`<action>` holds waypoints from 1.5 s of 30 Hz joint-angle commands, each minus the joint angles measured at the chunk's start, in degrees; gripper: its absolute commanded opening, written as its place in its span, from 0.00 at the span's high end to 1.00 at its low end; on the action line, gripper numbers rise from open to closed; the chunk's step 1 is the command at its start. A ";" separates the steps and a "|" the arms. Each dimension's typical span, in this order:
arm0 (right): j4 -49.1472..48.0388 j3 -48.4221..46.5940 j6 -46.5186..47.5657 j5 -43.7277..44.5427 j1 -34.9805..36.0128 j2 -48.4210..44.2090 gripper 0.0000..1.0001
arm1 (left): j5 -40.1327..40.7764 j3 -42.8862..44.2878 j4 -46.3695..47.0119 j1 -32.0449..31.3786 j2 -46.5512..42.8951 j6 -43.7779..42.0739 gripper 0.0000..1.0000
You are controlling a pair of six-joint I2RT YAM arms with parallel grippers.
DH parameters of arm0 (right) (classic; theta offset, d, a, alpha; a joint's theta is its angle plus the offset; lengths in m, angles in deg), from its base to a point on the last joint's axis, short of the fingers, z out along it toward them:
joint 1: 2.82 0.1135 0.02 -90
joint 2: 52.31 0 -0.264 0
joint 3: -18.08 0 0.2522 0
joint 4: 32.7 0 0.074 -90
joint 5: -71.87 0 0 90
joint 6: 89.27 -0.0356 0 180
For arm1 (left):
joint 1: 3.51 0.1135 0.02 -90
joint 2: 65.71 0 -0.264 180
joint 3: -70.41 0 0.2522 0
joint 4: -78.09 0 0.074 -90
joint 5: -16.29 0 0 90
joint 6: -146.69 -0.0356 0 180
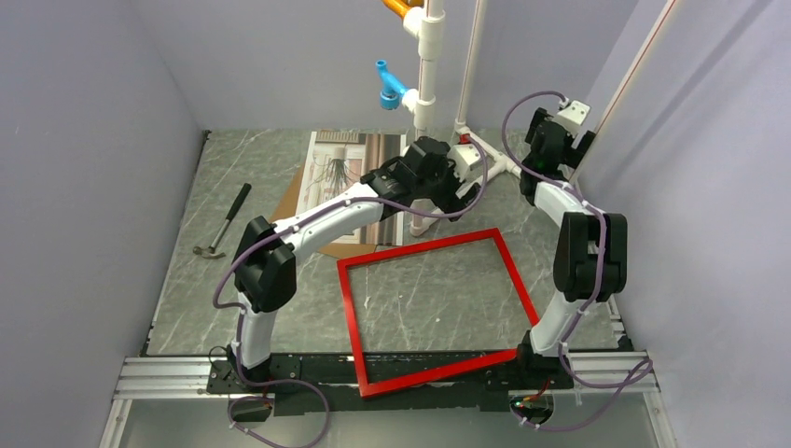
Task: Put the photo into the frame
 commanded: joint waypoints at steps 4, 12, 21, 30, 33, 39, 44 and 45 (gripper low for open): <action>2.29 6.40 -6.61 9.91 -4.94 -8.88 0.01 | 0.69 0.36 -2.15 4.53 -0.54 -3.43 0.00; 6.03 15.79 -14.49 10.10 -7.77 -18.26 0.01 | -2.71 1.45 -3.95 8.02 0.91 -4.07 0.01; 10.25 24.09 -21.18 8.45 -8.47 -27.84 0.01 | -5.40 4.06 -6.83 9.54 3.30 -5.21 0.01; 13.45 25.82 -21.87 -16.87 -8.19 -34.19 0.01 | -17.59 -3.16 -2.57 8.89 -6.58 -1.50 0.01; 13.93 26.96 -21.60 -24.92 -8.00 -36.82 0.01 | -18.51 -9.48 0.34 8.09 -13.79 -0.65 0.01; 15.51 29.35 -19.79 -35.47 -5.86 -42.21 0.01 | -20.83 -19.98 2.49 7.57 -27.29 1.06 0.01; 16.98 30.25 -16.72 -38.89 -4.11 -45.81 0.00 | -24.68 -23.90 0.19 7.35 -34.69 0.35 0.01; 16.94 30.51 -15.99 -37.72 -4.01 -46.05 0.00 | -24.59 -24.60 0.35 7.31 -35.63 0.05 0.01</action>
